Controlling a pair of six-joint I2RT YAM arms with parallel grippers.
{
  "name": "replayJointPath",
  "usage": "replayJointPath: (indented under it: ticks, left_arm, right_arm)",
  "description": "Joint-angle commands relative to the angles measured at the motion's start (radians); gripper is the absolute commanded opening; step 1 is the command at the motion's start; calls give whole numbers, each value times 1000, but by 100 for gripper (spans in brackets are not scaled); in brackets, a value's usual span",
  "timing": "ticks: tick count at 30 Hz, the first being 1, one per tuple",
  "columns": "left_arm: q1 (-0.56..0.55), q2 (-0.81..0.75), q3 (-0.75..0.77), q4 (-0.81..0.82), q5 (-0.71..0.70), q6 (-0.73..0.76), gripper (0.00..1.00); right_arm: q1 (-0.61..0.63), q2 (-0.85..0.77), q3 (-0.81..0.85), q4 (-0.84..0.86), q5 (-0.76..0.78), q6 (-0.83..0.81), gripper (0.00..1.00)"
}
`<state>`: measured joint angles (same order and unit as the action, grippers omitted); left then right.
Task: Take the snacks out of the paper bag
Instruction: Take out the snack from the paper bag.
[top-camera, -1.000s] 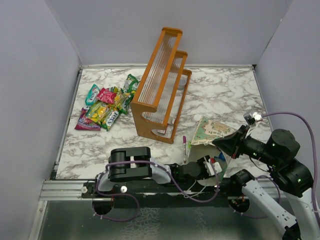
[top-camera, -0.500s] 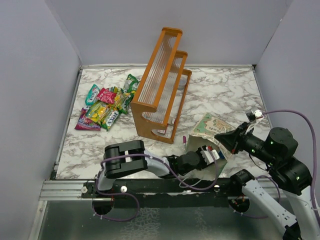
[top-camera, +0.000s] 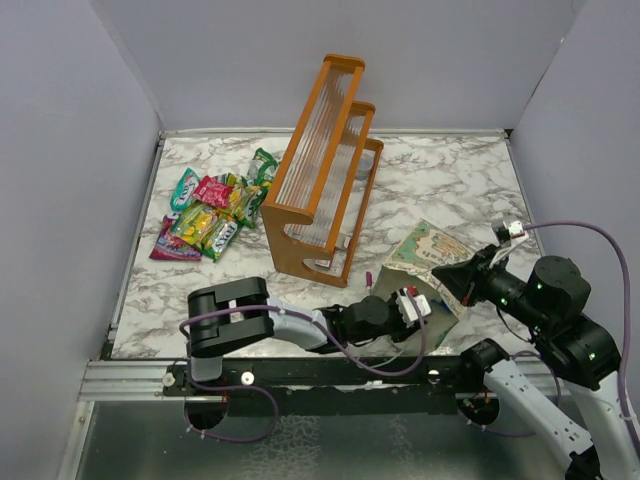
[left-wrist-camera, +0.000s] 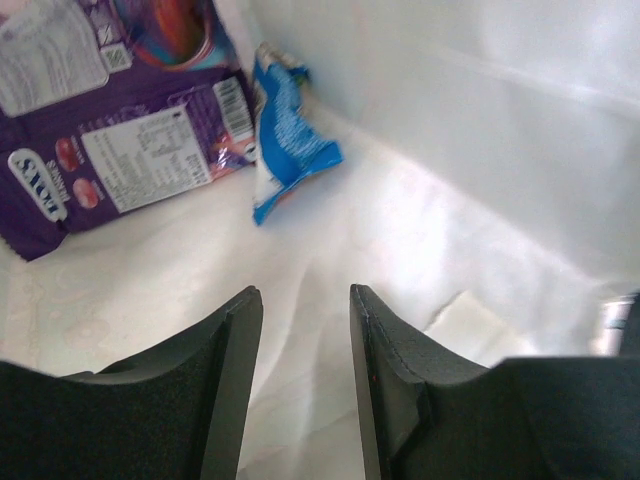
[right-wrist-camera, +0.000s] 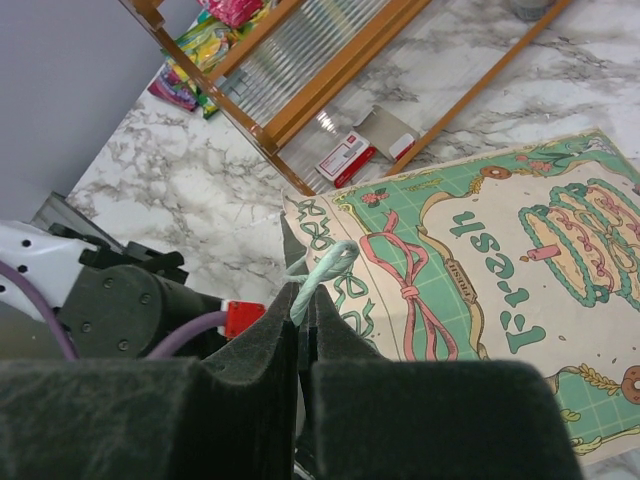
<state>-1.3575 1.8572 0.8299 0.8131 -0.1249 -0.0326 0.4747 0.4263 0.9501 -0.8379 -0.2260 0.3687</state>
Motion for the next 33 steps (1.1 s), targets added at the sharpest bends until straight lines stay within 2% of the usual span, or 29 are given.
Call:
replayJointPath:
  ticks: [1, 6, 9, 11, 14, 22, 24, 27, 30, 33]
  left_arm:
    - [-6, -69, 0, 75, 68, -91, 44]
    - [-6, 10, 32, 189, 82, -111, 41]
    - [-6, 70, 53, 240, 74, -81, 37]
    - [-6, 96, 43, 309, 58, -48, 31]
    - [-5, 128, 33, 395, 40, -8, 30]
    - [9, 225, 124, 368, 41, 10, 29]
    - [24, 251, 158, 337, 77, 1, 29]
    - [33, 277, 201, 278, 117, 18, 34]
    - [41, 291, 206, 260, 122, 55, 47]
    - [57, 308, 224, 210, 148, 69, 55]
  right_arm:
    - [4, 25, 5, 7, -21, -22, 2]
    - [3, 41, 21, 15, -39, -27, 2]
    - [4, 50, 41, 10, -41, -26, 2]
    - [4, 52, 54, 9, -40, -23, 2]
    - [3, 50, 64, 19, -31, -9, 2]
    - [4, 48, 42, 78, -166, -25, 2]
    - [4, 48, 41, 80, -189, -33, 2]
    - [4, 48, 49, 71, -189, -40, 2]
    - [4, 48, 59, 63, -188, -48, 2]
    - [4, 51, 65, 51, -183, -58, 2]
